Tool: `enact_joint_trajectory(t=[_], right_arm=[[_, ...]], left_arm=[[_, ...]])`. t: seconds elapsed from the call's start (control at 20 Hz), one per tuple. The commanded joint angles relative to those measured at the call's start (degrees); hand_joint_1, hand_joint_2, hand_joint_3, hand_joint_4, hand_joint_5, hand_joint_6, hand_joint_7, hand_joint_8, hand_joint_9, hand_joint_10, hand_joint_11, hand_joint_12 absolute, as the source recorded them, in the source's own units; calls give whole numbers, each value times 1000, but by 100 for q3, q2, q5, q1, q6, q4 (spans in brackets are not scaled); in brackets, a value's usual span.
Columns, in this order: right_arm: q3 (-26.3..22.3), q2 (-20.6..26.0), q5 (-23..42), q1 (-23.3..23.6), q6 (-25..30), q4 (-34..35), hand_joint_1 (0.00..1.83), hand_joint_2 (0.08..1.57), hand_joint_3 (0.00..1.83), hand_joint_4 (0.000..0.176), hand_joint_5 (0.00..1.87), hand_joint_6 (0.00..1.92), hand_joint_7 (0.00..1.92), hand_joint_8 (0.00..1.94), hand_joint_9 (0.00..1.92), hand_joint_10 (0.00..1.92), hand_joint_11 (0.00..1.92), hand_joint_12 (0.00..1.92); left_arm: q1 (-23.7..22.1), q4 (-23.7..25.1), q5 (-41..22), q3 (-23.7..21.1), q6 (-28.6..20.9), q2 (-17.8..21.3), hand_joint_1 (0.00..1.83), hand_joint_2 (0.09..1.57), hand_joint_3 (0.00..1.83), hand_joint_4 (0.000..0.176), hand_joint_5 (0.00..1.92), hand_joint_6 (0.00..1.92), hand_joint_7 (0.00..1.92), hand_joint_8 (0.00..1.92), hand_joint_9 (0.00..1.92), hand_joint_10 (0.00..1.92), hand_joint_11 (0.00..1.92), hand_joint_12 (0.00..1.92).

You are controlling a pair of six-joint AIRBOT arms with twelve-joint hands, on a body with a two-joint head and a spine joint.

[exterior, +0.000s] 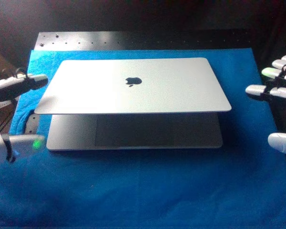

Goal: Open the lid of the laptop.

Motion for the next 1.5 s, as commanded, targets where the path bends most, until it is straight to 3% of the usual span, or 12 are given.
enact_joint_trajectory(t=[0.0, 0.05, 0.1, 0.2, 0.25, 0.3, 0.4, 0.45, 1.1, 1.45], right_arm=[[23, 5, 636, 83, 0, 65, 0, 1279, 9, 153, 275, 11, 148, 8, 73, 16, 45, 78], [23, 4, 623, 83, 0, 65, 0, 1282, 8, 142, 271, 7, 148, 7, 65, 10, 13, 67], [23, 0, 612, 83, 0, 65, 0, 1286, 5, 140, 269, 3, 149, 4, 55, 4, 2, 46], [27, -34, 543, 83, 0, 64, 0, 1277, 1, 162, 244, 0, 118, 0, 17, 0, 0, 0], [40, -64, 471, 83, 0, 59, 0, 1293, 7, 159, 238, 3, 99, 0, 2, 0, 0, 0], [63, -95, 374, 85, 0, 51, 0, 1298, 7, 156, 243, 5, 106, 3, 21, 8, 34, 14], [116, -158, 145, 85, 0, 35, 0, 1310, 8, 70, 214, 0, 113, 7, 59, 17, 95, 39], [131, -191, 64, 85, 0, 25, 0, 1326, 9, 0, 172, 0, 127, 8, 81, 17, 68, 22], [206, -469, -655, 514, 0, -722, 0, 1309, 0, 0, 61, 0, 66, 0, 37, 0, 39, 0], [250, -683, -771, 760, 0, -946, 0, 1350, 7, 0, 55, 10, 25, 6, 0, 0, 7, 3]], left_arm=[[-53, -50, -645, 22, -33, 22, 490, 1049, 2, 110, 242, 1, 197, 2, 165, 4, 0, 513], [-53, -50, -632, 22, -34, 28, 463, 1051, 1, 122, 220, 0, 182, 0, 149, 0, 0, 490], [-53, -50, -629, 22, -36, 30, 472, 1048, 0, 120, 219, 1, 182, 1, 149, 1, 0, 488], [-53, -50, -645, 22, -41, 26, 483, 1042, 0, 112, 226, 1, 189, 1, 156, 1, 0, 519], [-54, -50, -654, 22, -41, 20, 490, 1034, 0, 108, 231, 2, 194, 3, 160, 2, 0, 509], [-54, -50, -655, 20, -41, 18, 489, 1033, 0, 117, 225, 0, 184, 2, 149, 2, 0, 481], [-54, -41, -653, 18, -41, 21, 478, 1031, 0, 136, 170, 0, 119, 1, 80, 2, 0, 325], [-54, -37, -668, 16, -41, 27, 436, 1006, 0, 172, 13, 1, 0, 0, 0, 0, 0, 5], [-89, -34, -699, 31, -37, -23, 564, 951, 0, 176, 0, 0, 0, 0, 0, 0, 0, 0], [-88, -84, -662, 36, -37, -119, 538, 942, 0, 176, 0, 0, 0, 0, 0, 0, 0, 0]])
